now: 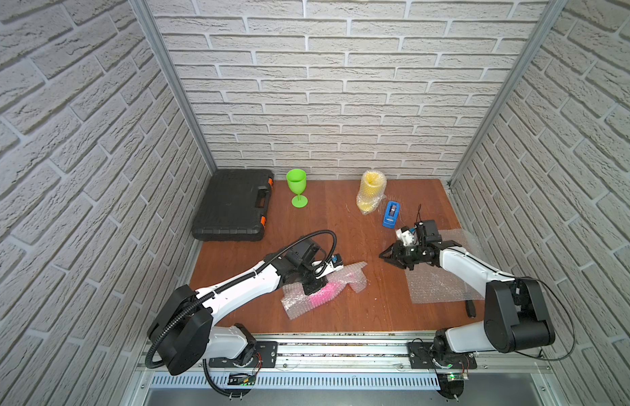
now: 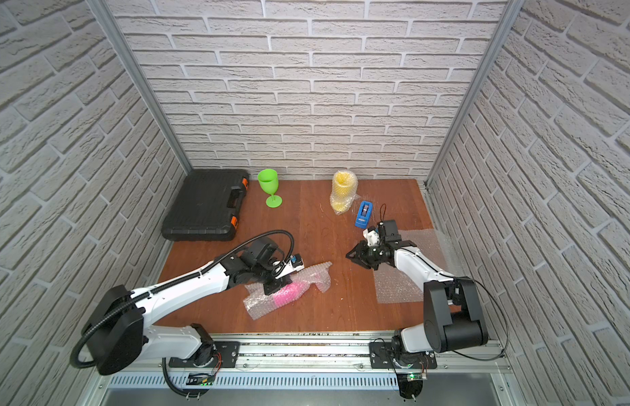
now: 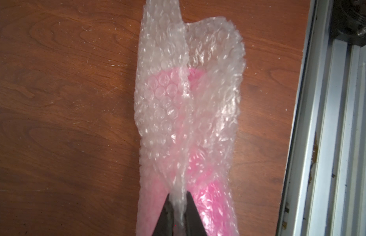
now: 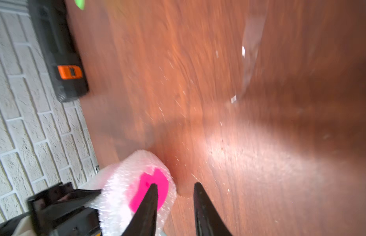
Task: Wrap wine glasses in bubble wrap
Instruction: Pull the tape from the tape cutter, then tear off the tape using the Tape Cutter.
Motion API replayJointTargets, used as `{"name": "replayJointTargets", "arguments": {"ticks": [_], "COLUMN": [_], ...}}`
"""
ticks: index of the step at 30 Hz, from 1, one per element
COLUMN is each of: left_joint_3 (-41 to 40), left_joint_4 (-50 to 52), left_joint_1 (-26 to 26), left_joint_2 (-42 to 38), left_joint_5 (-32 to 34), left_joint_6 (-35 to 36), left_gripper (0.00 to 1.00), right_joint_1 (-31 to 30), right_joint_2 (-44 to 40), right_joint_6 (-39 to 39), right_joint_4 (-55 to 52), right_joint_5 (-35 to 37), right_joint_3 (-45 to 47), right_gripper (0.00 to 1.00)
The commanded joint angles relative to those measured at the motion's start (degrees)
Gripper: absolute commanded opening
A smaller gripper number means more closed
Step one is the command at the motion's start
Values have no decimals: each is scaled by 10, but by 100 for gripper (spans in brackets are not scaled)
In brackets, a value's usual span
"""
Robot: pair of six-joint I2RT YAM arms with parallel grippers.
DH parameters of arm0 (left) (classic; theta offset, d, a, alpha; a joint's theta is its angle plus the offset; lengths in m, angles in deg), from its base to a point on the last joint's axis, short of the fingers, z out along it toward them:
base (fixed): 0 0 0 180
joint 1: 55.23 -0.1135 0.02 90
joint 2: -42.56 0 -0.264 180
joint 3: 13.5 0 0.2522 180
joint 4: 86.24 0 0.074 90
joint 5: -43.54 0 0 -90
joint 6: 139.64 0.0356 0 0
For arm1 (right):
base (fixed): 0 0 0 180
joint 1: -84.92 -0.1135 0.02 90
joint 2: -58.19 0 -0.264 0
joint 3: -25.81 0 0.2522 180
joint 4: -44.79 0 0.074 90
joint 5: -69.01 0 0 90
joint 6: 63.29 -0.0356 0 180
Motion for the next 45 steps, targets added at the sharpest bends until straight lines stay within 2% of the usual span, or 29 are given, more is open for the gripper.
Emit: {"name": "replayJointTargets", "arguments": {"ticks": [1, 5, 11, 21, 30, 33, 40, 45], "left_joint_3": [-7, -8, -9, -3, -2, -1, -1, 1], "left_joint_4": [31, 33, 31, 44, 46, 47, 48, 50], "left_joint_1": [5, 5, 6, 6, 5, 5, 5, 5], "left_joint_2": [17, 17, 22, 28, 28, 28, 29, 31], "left_joint_5": [4, 7, 7, 16, 18, 18, 18, 19], "left_joint_6": [-7, -8, -8, -2, -3, -4, -5, -5], "left_gripper": [12, 12, 12, 12, 12, 12, 12, 12], "right_joint_1": [45, 72, 87, 88, 88, 87, 84, 73], "right_joint_2": [41, 133, 237, 322, 336, 335, 326, 337], "right_joint_6": [52, 59, 45, 14, 28, 32, 46, 53], "right_joint_4": [29, 94, 170, 230, 190, 178, 137, 40], "right_joint_5": [-1, -18, -32, -66, -57, -53, -27, 55], "right_joint_3": [-53, -118, -168, -202, -218, -216, -211, -240], "right_gripper": [32, 37, 41, 31, 12, 3, 3, 3]}}
